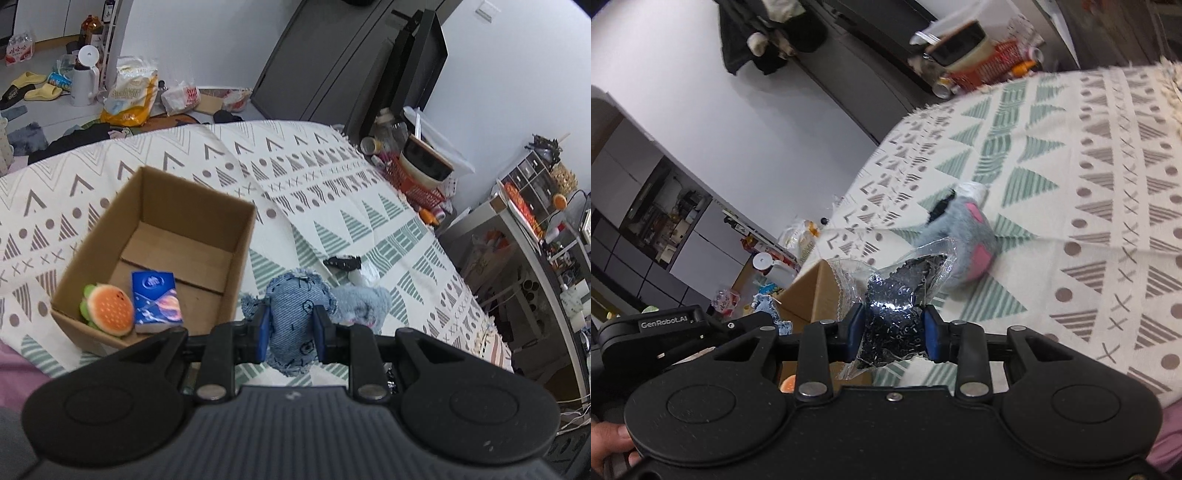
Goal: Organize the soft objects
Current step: 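Carry the denim fish into the box with the left tool while the right tool carries the black bag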
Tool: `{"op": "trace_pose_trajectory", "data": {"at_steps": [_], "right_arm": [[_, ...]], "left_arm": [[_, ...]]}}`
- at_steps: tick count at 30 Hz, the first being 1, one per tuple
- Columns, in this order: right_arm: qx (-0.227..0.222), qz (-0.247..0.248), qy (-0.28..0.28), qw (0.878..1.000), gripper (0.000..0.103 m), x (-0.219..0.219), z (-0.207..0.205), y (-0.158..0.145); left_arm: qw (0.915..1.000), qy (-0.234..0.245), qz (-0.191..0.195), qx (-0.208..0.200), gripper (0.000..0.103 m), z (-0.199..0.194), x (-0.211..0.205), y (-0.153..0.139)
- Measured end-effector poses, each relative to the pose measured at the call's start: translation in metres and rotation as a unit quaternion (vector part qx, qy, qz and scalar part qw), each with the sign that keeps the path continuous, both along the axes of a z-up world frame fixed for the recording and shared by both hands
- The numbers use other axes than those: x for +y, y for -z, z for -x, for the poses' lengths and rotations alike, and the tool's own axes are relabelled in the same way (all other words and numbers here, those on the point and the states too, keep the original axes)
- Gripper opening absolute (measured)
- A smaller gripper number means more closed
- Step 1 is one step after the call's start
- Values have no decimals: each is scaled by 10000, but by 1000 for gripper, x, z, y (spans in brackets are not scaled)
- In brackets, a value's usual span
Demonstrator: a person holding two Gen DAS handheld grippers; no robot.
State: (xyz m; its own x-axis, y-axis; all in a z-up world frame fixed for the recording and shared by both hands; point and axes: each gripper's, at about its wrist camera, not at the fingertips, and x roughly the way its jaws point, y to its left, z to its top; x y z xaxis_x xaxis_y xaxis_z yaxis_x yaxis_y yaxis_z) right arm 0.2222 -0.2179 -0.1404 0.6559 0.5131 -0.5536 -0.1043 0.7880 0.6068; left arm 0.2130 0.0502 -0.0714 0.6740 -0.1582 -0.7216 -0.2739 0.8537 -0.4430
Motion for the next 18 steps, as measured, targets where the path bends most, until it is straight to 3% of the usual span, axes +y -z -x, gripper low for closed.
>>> {"op": "trace_pose_trajectory", "data": {"at_steps": [18], "right_arm": [[-35,260,-240,9994,32,70,-6,-14]], "left_arm": [[9979,-585,248,84,24,1,85,20]]}}
